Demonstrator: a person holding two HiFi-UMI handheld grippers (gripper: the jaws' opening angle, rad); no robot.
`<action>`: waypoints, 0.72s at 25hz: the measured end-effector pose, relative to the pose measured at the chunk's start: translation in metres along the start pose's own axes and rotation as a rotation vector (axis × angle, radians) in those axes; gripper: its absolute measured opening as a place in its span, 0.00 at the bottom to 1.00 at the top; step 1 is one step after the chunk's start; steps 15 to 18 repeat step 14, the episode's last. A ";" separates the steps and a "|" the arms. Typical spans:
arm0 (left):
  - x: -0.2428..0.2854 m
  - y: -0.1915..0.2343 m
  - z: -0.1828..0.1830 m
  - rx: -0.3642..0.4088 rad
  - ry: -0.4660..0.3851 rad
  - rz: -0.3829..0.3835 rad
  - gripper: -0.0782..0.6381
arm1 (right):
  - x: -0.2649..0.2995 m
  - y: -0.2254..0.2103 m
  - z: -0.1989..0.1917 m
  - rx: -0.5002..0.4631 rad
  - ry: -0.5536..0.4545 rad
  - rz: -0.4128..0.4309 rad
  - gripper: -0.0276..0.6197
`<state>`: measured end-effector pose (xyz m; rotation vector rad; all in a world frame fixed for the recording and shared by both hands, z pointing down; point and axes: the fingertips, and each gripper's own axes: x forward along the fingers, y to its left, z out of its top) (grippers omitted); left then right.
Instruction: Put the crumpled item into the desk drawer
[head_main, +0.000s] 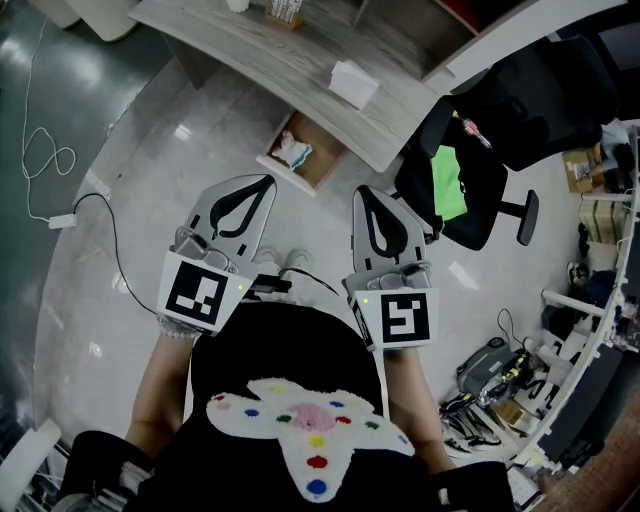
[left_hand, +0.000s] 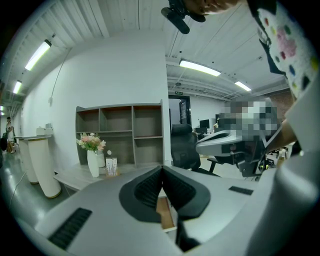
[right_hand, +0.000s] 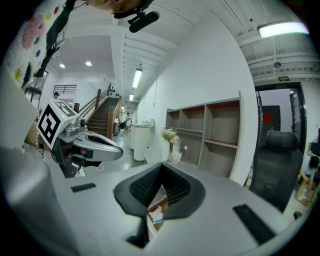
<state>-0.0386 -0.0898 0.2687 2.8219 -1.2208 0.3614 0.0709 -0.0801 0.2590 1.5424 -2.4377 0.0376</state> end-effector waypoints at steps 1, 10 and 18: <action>0.000 0.000 0.000 0.000 0.001 0.000 0.13 | 0.000 0.000 0.000 0.001 0.002 -0.001 0.05; 0.000 0.002 0.000 0.000 0.004 0.003 0.13 | 0.002 0.002 0.001 0.005 -0.001 0.010 0.05; 0.001 0.002 0.000 -0.001 0.006 0.004 0.13 | 0.003 0.002 0.001 0.007 0.001 0.009 0.05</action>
